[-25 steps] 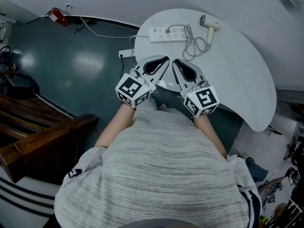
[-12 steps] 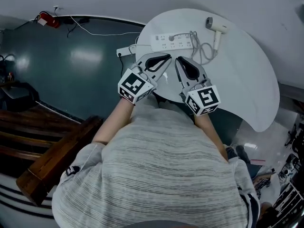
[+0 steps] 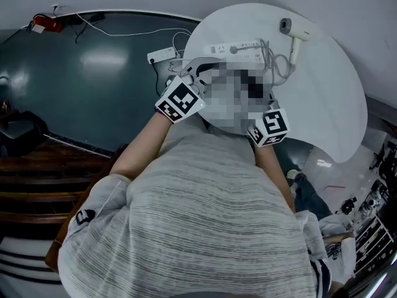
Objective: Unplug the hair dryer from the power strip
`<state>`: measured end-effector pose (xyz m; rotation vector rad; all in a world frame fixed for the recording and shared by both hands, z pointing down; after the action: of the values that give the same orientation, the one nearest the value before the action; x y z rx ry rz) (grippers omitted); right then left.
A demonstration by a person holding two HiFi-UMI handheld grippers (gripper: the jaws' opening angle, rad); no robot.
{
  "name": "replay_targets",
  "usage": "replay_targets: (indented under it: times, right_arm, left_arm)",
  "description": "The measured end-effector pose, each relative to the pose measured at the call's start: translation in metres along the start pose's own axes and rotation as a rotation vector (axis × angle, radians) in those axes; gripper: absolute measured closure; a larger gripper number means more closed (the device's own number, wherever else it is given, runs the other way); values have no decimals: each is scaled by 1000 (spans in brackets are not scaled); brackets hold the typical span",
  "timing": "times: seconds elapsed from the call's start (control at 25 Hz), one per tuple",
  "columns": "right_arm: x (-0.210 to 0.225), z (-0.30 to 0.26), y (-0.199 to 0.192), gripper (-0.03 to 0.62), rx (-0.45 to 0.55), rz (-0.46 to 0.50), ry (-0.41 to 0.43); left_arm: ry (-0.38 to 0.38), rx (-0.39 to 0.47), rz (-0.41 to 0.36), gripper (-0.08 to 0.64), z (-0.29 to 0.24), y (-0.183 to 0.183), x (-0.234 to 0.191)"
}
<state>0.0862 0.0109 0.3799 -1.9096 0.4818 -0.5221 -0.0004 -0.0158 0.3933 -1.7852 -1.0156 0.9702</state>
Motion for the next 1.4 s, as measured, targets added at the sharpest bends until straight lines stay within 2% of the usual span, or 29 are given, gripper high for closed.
replay_targets:
  times: [0.08, 0.24, 0.44, 0.64, 0.92, 1.08, 1.24, 1.4]
  right_arm:
    - [4, -5, -4, 563, -16, -5, -8]
    - [13, -12, -9, 562, -34, -9, -1]
    - [21, -12, -14, 561, -49, -4, 30]
    - [31, -12, -21, 561, -71, -4, 60]
    - [40, -19, -28, 561, -92, -11, 74]
    - [43, -23, -33, 558, -118, -10, 72]
    - [46, -30, -42, 489, -170, -9, 74]
    - [49, -35, -49, 486, -201, -4, 67]
  left_arm:
    - [-16, -65, -28, 383, -8, -10, -6]
    - [-2, -156, -83, 267, -27, -24, -17]
    - [14, -240, -143, 190, -49, -37, -26]
    - [17, -370, -182, 121, -68, -58, -33]
    - [31, -448, -192, 97, -84, -71, -51]
    - [11, -503, -206, 97, -96, -82, -59]
    - [-19, -563, -210, 97, -104, -93, -60]
    - [-28, -596, -221, 97, -110, -101, -61]
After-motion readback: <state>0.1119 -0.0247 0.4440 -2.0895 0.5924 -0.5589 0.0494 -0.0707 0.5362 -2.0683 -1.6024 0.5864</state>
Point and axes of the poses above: the fingertips, and each gripper's own axes: z backward along the fingers, x to its right, y out of its top, the point moved 5 cm from there along z, backward along the fingers, and after that the axes turned 7 degrees about z, right-handed, at the moved point
